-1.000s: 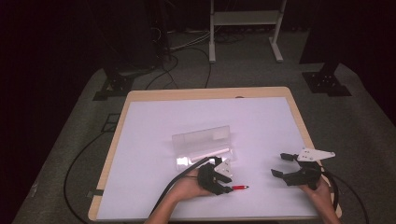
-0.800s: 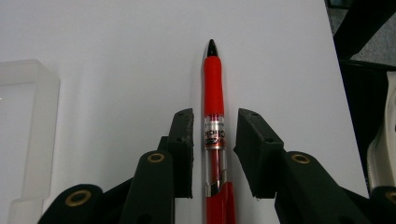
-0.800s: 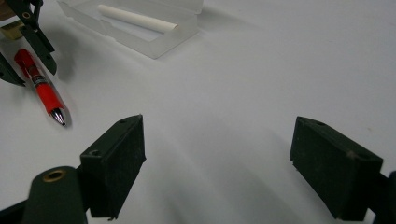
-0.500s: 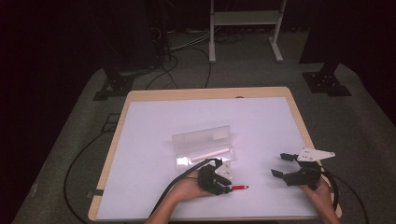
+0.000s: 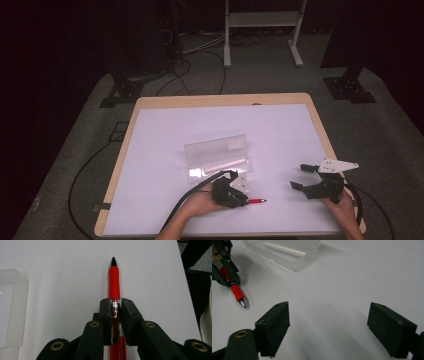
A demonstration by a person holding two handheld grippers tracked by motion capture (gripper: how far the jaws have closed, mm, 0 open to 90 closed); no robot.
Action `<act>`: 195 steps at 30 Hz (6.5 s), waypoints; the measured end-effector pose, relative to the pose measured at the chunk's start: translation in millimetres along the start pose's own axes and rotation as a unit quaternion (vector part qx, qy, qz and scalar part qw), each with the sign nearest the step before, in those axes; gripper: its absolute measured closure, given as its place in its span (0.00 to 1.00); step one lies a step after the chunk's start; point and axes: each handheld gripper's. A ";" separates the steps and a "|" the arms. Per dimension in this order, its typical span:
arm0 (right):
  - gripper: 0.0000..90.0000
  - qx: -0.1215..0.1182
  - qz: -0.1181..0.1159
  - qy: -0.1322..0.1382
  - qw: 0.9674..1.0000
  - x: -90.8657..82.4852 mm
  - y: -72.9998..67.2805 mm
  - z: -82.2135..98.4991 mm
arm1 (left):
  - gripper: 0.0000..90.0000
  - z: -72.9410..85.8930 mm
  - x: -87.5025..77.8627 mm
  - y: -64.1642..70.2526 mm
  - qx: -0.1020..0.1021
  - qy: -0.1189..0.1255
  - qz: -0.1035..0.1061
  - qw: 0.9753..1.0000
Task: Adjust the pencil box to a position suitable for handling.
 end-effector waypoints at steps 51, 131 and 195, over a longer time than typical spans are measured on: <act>0.19 0.002 -0.001 0.000 1.000 -0.2 0.1 0.1 | 0.88 -4.1 -60.5 -35.5 -0.027 0.028 -0.073 0.997; 0.19 0.001 0.000 0.002 1.000 -0.3 -0.3 0.2 | 0.88 15.1 -46.4 -77.6 -0.071 -0.003 -0.076 0.995; 0.19 0.000 0.002 -0.001 1.000 0.1 -0.2 0.0 | 0.57 35.5 -82.6 -11.6 -0.065 0.043 -0.092 0.993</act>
Point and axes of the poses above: each handheld gripper's, and its own axes: x roughly forward along the jaws, z roughly out of its underside, y roughly to its right, and after that the axes turned 11 degrees about z, right-handed
